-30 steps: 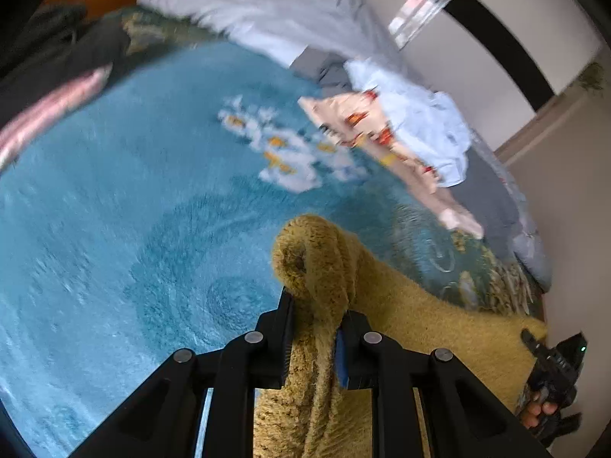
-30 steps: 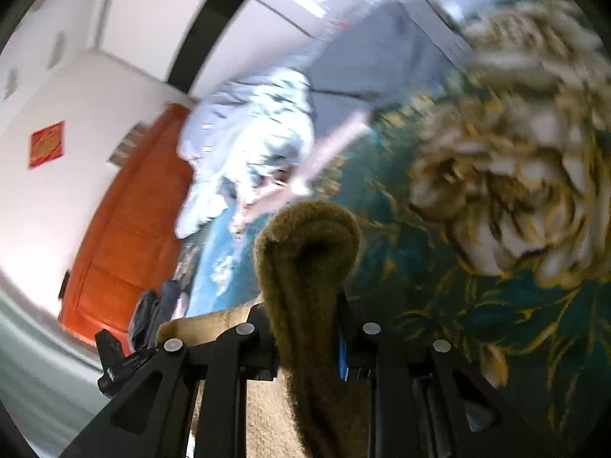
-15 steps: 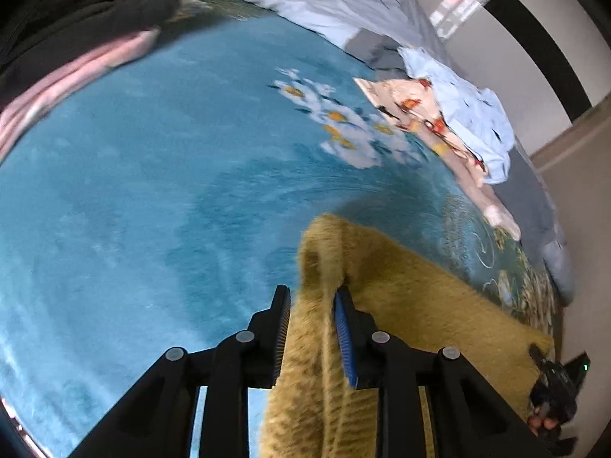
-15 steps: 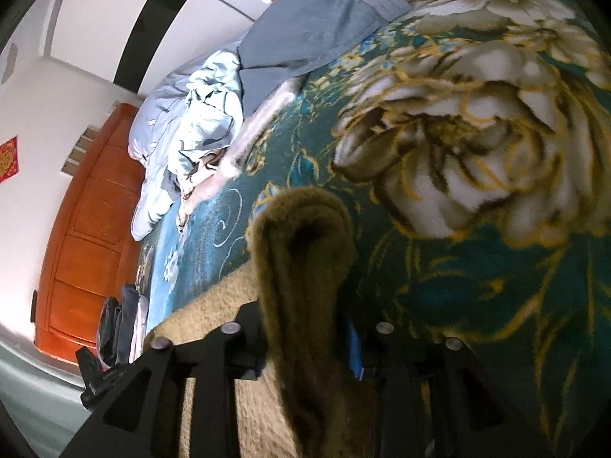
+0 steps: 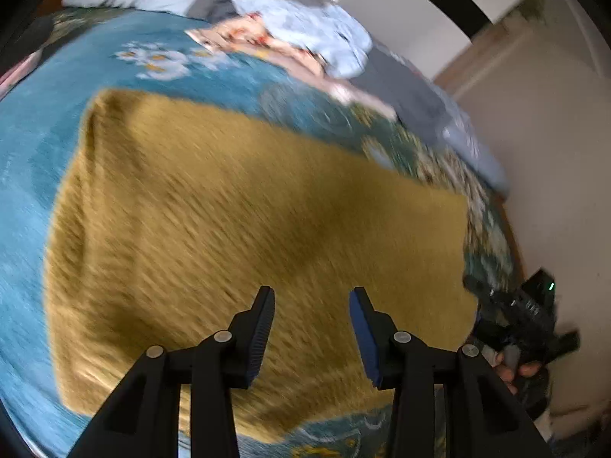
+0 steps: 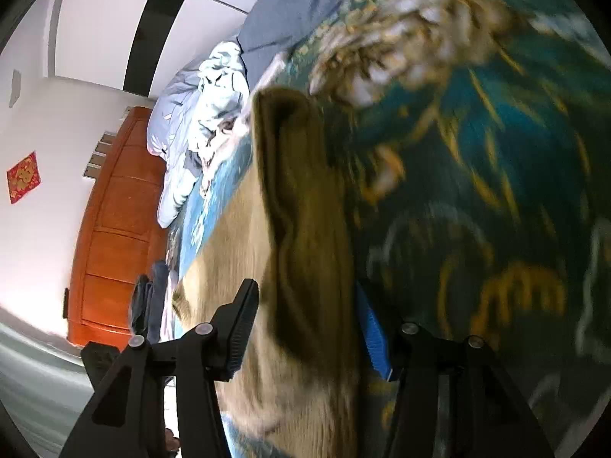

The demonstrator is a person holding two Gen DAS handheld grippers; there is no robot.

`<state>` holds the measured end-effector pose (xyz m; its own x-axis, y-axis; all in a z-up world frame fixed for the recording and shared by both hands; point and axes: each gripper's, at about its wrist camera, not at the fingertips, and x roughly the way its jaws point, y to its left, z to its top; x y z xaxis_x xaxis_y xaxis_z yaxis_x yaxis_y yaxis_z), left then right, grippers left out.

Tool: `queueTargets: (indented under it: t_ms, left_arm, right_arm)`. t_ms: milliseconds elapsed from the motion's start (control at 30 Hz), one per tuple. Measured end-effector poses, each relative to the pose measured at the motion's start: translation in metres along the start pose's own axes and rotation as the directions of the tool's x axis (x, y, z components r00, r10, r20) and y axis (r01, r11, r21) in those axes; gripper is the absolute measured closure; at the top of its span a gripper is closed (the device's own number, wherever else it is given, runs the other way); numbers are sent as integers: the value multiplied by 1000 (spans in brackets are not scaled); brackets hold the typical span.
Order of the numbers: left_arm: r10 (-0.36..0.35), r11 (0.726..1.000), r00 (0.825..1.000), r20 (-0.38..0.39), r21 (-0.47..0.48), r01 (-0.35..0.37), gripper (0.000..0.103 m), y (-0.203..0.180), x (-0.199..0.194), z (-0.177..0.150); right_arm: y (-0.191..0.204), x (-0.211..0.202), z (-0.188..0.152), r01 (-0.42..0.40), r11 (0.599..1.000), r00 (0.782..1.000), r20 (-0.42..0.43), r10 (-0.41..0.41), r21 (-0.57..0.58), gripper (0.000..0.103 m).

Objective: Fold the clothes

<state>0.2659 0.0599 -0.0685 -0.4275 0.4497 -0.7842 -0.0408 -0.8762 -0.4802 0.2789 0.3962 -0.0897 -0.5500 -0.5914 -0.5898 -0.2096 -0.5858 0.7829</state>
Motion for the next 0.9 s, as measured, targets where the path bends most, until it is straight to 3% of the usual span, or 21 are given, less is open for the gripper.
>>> queueTargets:
  t_ms: [167,567,600,667,733,900]
  left_arm:
    - [13,999,999,-43,48,-11,58,-17,18,-33]
    - [87,984,996,30,154,-91,57,-30,18,-56]
    - [81,983,996,33,165,-85,57,-30,17,-57]
    - [58,982,998,39,179,-64,57,-29,15,-60]
    - [42,983,998,51,175,-50,57,-25,12,-62]
    - [-23,999,996,87,43,19,57,1,-14,-65]
  right_arm:
    - [1,-2,-21,-14,1000,1000,-8,14,13,49]
    - [18,9,-33,54,998,997,44,-56,35,49]
    - [20,9,-32,64,997,997,46,-65,36,50]
    - [25,13,-32,86,995,995,43,-88,41,70]
    - [30,16,-32,104,994,994,39,-106,41,74]
    - [59,18,-30,170,984,985,53,-167,-49,78]
